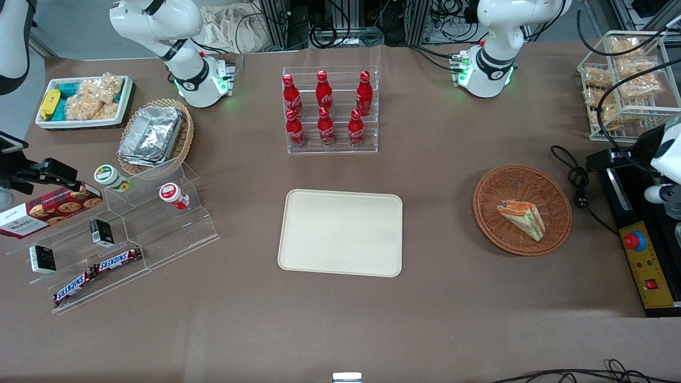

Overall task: Place sandwich from basket to tray
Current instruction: 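Lower the open left gripper over the wrapped sandwich in the basket, then close the left gripper on the sandwich and lift it from the basket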

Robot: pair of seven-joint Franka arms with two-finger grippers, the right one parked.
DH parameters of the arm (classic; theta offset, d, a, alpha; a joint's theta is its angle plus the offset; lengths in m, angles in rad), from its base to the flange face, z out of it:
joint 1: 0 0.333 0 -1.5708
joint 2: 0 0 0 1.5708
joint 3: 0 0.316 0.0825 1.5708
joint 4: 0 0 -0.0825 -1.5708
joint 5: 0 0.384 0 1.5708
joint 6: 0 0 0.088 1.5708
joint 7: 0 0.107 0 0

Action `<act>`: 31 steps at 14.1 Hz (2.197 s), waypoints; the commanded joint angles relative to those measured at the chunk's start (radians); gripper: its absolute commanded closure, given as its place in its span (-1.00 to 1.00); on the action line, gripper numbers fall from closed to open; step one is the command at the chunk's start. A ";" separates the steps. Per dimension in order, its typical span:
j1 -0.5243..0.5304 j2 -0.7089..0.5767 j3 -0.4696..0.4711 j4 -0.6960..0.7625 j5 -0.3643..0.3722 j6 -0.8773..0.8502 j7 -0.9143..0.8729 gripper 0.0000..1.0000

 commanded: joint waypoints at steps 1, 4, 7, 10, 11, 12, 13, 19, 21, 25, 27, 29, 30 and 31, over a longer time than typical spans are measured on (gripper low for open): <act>-0.005 0.026 0.004 0.055 0.022 -0.034 -0.025 -0.98; -0.005 0.033 0.004 0.061 0.017 -0.035 -0.027 -0.99; -0.009 0.033 0.003 0.013 0.016 -0.026 -0.193 -0.98; -0.011 0.027 0.001 -0.088 -0.009 0.092 -0.512 -0.98; -0.009 0.015 0.001 -0.155 -0.017 0.168 -0.577 -0.98; -0.011 0.003 0.001 -0.221 -0.017 0.233 -0.650 -0.98; -0.011 -0.001 0.001 -0.287 -0.014 0.300 -0.730 -0.98; -0.006 -0.005 0.006 -0.576 0.003 0.626 -0.889 -0.98; -0.005 -0.004 0.007 -0.664 0.003 0.739 -0.895 -0.99; -0.002 0.050 0.009 -0.700 0.005 0.825 -0.989 -0.98; 0.000 0.067 0.010 -0.700 0.005 0.827 -0.992 -0.98; 0.001 0.091 0.012 -0.700 0.005 0.842 -1.001 -0.98; 0.003 0.105 0.013 -0.702 0.005 0.861 -1.001 -0.99; 0.003 0.122 0.013 -0.700 0.006 0.868 -1.002 -0.99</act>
